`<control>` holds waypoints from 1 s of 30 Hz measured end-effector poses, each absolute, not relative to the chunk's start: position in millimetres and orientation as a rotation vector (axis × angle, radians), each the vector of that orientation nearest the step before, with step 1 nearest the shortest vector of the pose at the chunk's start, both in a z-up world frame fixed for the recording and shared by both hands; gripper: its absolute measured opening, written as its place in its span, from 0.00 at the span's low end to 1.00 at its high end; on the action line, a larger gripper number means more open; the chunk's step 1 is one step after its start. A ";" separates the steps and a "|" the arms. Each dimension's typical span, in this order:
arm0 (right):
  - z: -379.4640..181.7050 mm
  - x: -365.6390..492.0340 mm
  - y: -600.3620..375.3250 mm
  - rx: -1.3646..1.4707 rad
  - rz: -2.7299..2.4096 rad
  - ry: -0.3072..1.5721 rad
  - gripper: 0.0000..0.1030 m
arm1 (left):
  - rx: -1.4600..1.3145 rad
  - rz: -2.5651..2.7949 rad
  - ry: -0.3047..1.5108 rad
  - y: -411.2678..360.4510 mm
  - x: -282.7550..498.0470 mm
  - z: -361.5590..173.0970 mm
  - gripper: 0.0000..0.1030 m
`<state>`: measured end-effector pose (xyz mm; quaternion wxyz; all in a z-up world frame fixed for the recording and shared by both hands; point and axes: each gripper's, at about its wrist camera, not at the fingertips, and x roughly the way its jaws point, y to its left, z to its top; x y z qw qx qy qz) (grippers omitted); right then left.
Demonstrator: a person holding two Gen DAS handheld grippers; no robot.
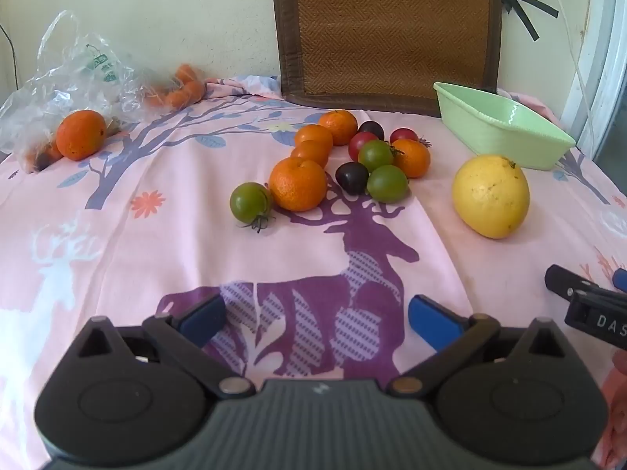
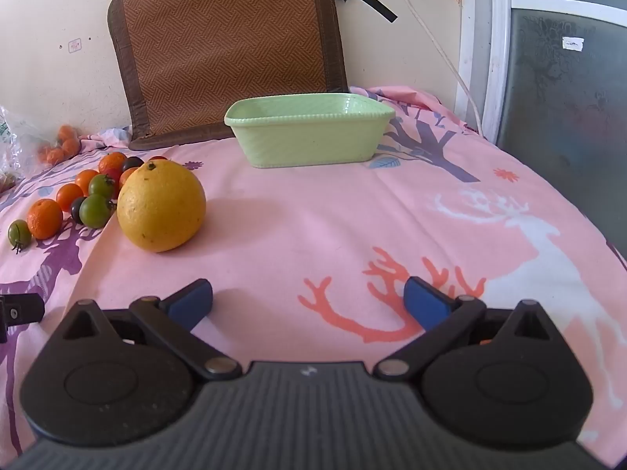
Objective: Organize fruits
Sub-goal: 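Move both tools toward the yellow grapefruit and grasp it with the left tool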
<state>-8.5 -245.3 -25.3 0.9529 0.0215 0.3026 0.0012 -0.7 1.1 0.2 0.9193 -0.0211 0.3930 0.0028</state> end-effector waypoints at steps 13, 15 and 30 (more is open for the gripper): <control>-13.2 -19.6 -254.4 0.122 0.112 0.557 0.95 | -0.114 -0.216 0.649 41.2 -40.4 -0.8 0.98; -10.3 -18.0 -252.2 0.073 0.183 0.540 0.84 | -0.119 -0.264 0.629 41.1 -34.5 11.8 0.91; -8.4 45.7 -226.3 -0.158 0.626 0.520 0.71 | -0.077 -0.564 0.753 -55.4 86.2 21.2 0.63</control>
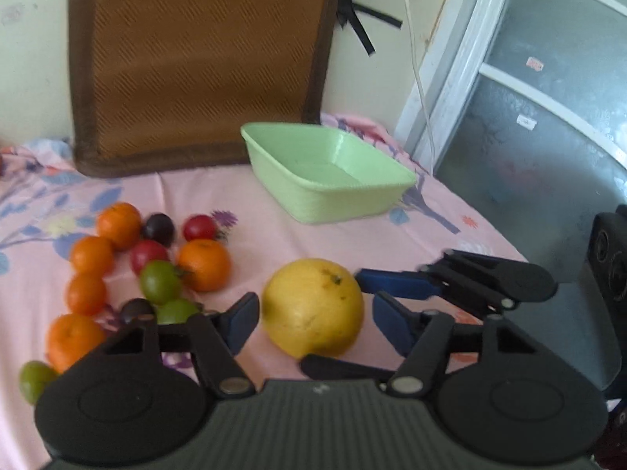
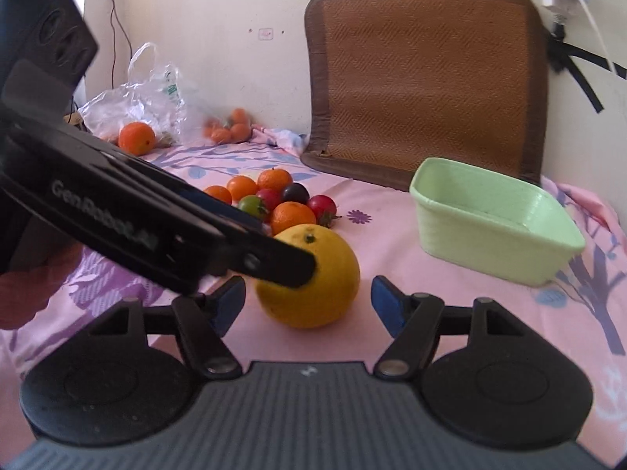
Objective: Organize fruits
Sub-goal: 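Move both tools toward the yellow grapefruit and grasp it with the left tool, then carry the grapefruit into the green basket and open the left tool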
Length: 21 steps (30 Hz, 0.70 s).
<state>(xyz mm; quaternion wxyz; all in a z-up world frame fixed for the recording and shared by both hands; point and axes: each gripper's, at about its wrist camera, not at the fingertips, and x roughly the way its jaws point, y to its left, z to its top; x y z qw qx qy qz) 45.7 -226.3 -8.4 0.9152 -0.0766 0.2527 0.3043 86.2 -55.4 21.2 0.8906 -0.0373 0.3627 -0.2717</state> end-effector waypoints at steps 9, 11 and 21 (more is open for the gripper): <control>10.9 67.3 -261.8 -0.081 0.593 0.436 0.62 | -0.093 -0.574 0.703 -96.6 129.5 59.4 0.62; 21.4 82.6 -278.4 -0.062 0.536 0.391 0.62 | -0.102 -0.597 0.669 -117.7 153.8 70.9 0.62; -0.7 157.1 -316.7 -0.049 0.347 0.476 0.63 | -0.234 -0.624 0.744 -173.7 239.6 32.6 0.62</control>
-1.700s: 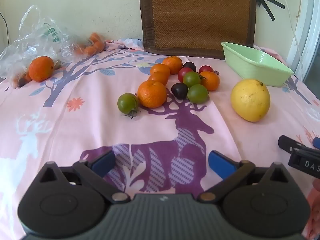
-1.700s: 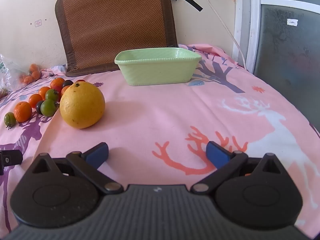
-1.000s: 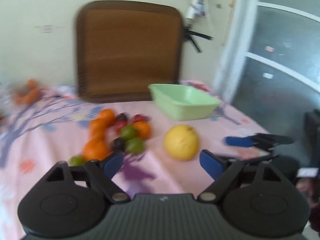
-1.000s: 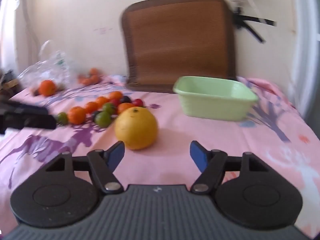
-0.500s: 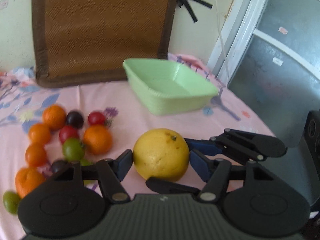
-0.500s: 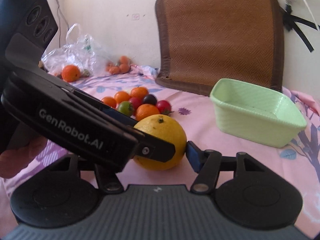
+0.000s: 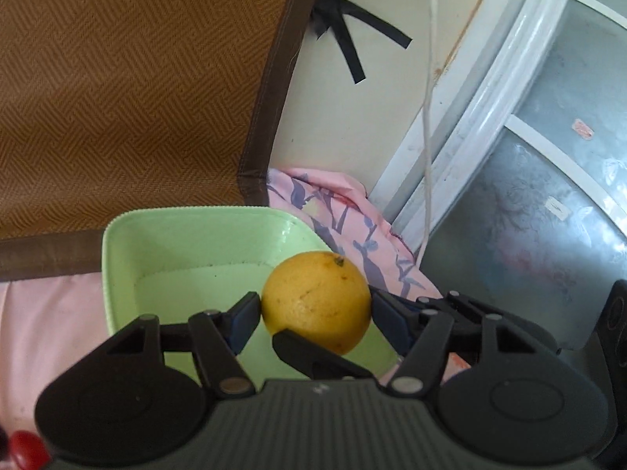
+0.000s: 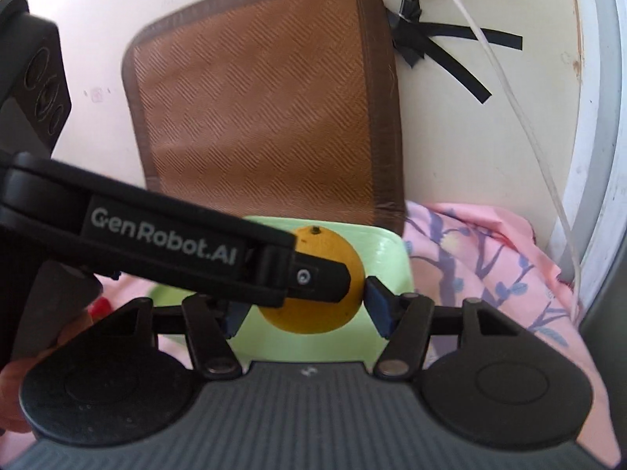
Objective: Organize fruits
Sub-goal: 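Carry the grapefruit into the green basket and open the left tool, then grasp a green tomato with the left tool while the right tool grasps an orange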
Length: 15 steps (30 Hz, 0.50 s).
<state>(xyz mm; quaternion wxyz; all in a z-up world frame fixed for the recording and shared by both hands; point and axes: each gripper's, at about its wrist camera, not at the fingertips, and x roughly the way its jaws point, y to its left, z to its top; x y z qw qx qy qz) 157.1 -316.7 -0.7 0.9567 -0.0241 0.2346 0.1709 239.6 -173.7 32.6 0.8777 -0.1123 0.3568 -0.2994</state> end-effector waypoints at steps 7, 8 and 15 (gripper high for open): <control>-11.4 160.4 -316.9 -0.098 0.333 0.483 0.67 | -0.258 -0.571 0.753 -181.0 232.7 14.7 0.63; -12.3 157.3 -317.0 -0.101 0.333 0.468 0.67 | -0.243 -0.552 0.733 -181.3 225.7 18.4 0.63; 10.0 138.1 -348.2 0.022 0.323 0.388 0.62 | -0.155 -0.579 0.463 -127.6 113.1 80.0 0.76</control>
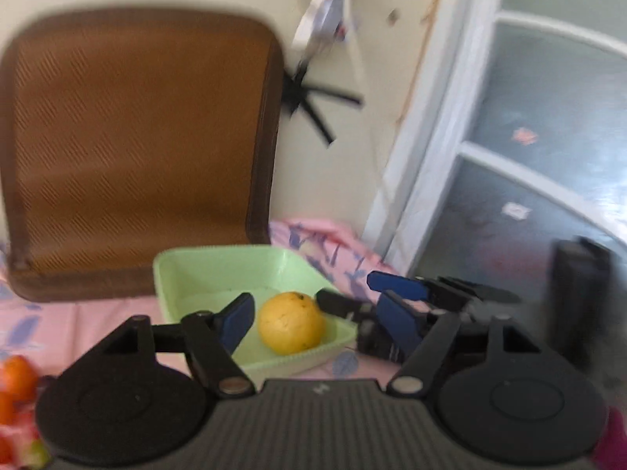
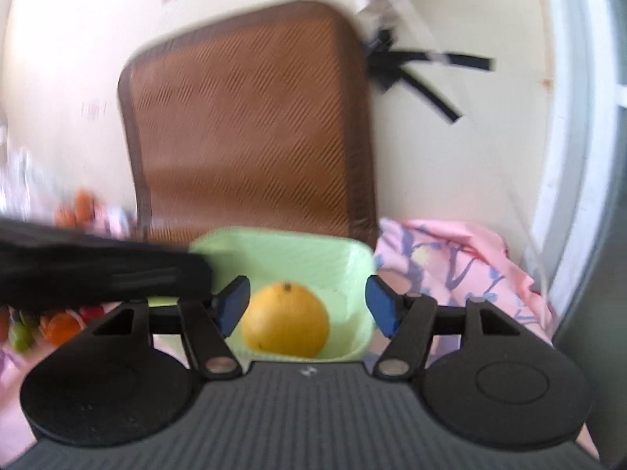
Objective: Organize fruits
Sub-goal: 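Grasp a green tomato with the left tool while the right tool grasps an orange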
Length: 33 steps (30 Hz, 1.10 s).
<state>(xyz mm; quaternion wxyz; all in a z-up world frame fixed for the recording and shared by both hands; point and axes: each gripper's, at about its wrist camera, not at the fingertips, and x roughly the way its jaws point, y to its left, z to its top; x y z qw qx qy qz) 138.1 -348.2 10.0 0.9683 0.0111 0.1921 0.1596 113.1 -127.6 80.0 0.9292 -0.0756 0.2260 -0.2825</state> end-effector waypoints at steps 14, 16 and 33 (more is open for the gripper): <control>6.8 45.9 -239.2 0.062 0.662 0.466 0.36 | -0.049 -0.257 0.530 64.1 -6.4 55.3 0.68; 6.7 38.3 -205.8 0.000 0.722 0.472 0.36 | -0.040 -0.277 0.558 68.0 1.1 44.5 0.65; -7.0 65.2 -110.5 -0.156 0.876 0.590 0.43 | -0.017 -0.312 0.627 98.8 8.1 -3.6 0.28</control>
